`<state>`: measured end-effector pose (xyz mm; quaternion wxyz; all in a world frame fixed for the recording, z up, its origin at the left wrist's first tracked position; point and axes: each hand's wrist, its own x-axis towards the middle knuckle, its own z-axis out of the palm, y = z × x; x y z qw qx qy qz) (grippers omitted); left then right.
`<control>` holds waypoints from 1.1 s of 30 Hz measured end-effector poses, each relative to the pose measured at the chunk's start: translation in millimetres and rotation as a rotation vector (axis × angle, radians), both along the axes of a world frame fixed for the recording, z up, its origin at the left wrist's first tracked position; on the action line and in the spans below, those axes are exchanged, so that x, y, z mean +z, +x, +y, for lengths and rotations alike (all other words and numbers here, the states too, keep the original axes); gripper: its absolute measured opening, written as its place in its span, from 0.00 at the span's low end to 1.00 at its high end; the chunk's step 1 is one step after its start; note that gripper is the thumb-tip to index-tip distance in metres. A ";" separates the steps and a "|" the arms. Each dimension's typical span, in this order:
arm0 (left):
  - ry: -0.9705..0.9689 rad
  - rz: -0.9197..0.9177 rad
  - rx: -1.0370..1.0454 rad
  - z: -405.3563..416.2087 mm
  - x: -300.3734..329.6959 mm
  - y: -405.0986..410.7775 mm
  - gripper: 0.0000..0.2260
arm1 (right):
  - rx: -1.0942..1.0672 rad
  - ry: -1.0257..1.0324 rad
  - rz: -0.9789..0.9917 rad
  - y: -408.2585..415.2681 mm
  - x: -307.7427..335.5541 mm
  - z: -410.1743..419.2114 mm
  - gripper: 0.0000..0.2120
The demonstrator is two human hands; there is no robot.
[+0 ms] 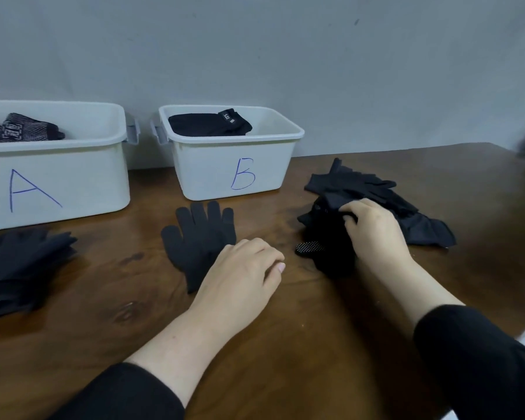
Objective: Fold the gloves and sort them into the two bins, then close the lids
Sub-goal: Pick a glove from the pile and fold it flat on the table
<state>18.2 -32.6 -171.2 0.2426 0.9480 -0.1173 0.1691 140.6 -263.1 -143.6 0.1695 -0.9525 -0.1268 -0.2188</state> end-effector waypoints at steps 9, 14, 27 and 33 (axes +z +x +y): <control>0.024 0.000 0.017 -11.7 2.9 8.2 0.14 | -0.031 -0.172 0.038 27.2 49.3 -22.8 0.16; 0.033 0.014 0.019 -10.5 2.1 9.0 0.14 | 0.175 -0.316 0.070 -4.3 29.7 -1.5 0.21; -0.001 -0.008 0.042 -2.0 5.4 7.1 0.14 | 0.024 0.111 0.049 3.4 39.2 23.5 0.07; -0.049 -0.046 0.065 3.8 6.5 8.4 0.13 | 0.052 0.350 0.049 10.9 109.6 11.7 0.08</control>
